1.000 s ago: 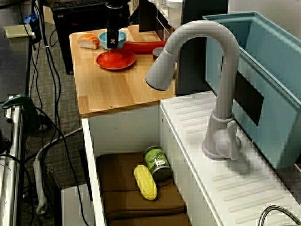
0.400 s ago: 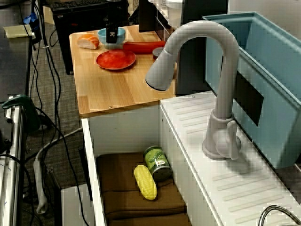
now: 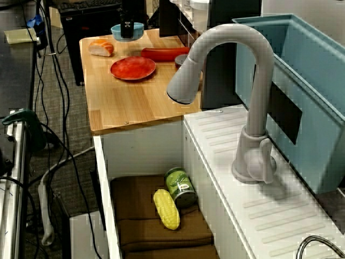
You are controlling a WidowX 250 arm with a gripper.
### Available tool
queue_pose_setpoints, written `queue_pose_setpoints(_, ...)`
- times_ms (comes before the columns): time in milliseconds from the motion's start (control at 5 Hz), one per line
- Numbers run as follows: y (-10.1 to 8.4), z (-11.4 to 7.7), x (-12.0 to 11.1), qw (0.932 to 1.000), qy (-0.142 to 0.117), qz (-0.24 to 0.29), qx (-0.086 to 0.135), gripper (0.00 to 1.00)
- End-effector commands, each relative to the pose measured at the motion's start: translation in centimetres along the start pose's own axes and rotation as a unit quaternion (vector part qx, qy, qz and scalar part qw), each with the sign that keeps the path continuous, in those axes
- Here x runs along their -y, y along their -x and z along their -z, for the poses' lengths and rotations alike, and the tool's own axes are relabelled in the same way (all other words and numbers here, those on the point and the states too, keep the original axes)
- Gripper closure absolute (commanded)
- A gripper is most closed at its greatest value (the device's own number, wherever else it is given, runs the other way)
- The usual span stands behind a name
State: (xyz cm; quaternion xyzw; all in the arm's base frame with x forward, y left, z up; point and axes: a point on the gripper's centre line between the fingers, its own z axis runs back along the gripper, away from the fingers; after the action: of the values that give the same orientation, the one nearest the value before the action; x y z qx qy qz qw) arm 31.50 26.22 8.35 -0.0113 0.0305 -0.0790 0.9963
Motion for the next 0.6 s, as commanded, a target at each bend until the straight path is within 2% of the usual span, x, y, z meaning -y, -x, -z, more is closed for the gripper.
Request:
queue_pose_setpoints(0, 0.9, -5.0, 1.8, 0.9978, -0.050, 0.010, 0.043, 1.00)
queue_pose_setpoints(200, 1.2, -6.0, 3.3, 0.9972, -0.055, 0.007, 0.051, 1.00)
queue_pose_setpoints(400, 1.7, -7.7, 4.9, 0.9979, -0.024, 0.018, 0.057, 1.00)
